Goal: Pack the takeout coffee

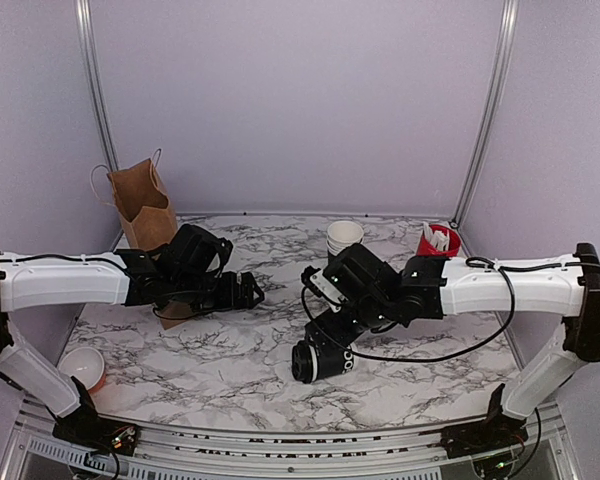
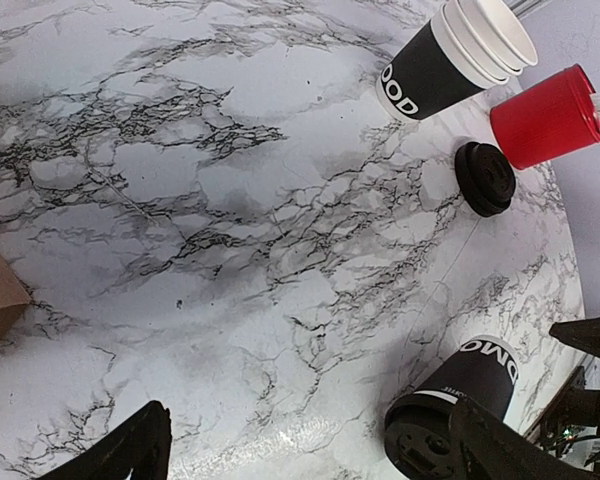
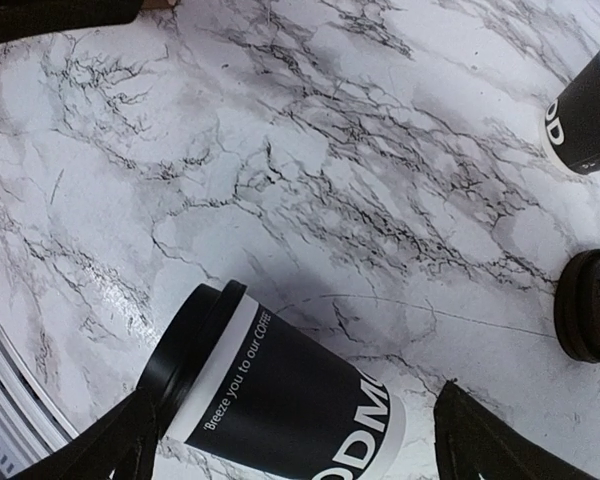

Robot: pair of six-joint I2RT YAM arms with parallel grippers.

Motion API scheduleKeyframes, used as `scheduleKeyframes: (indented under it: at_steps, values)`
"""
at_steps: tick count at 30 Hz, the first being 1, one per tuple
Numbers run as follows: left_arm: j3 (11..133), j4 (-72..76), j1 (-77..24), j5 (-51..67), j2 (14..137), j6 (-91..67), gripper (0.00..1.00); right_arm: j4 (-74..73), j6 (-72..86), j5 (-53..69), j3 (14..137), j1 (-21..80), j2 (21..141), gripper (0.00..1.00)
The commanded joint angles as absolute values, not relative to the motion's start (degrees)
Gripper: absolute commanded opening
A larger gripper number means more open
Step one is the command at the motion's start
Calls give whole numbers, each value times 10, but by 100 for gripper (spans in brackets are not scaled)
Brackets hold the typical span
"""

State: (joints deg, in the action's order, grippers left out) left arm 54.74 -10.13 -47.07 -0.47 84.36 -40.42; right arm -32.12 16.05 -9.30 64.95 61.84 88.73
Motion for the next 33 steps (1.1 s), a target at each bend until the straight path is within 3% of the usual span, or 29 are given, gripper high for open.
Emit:
scheduleKeyframes:
  at_steps: [1, 23, 33]
  values:
    - [550, -96, -468, 4, 850, -394, 98, -322, 166, -86, 655, 617, 877, 94]
    - [541, -94, -467, 10, 848, -395, 98, -441, 311, -83, 696, 670, 917, 95]
    - [549, -89, -467, 18, 853, -388, 98, -330, 182, -136, 594, 677, 809, 95]
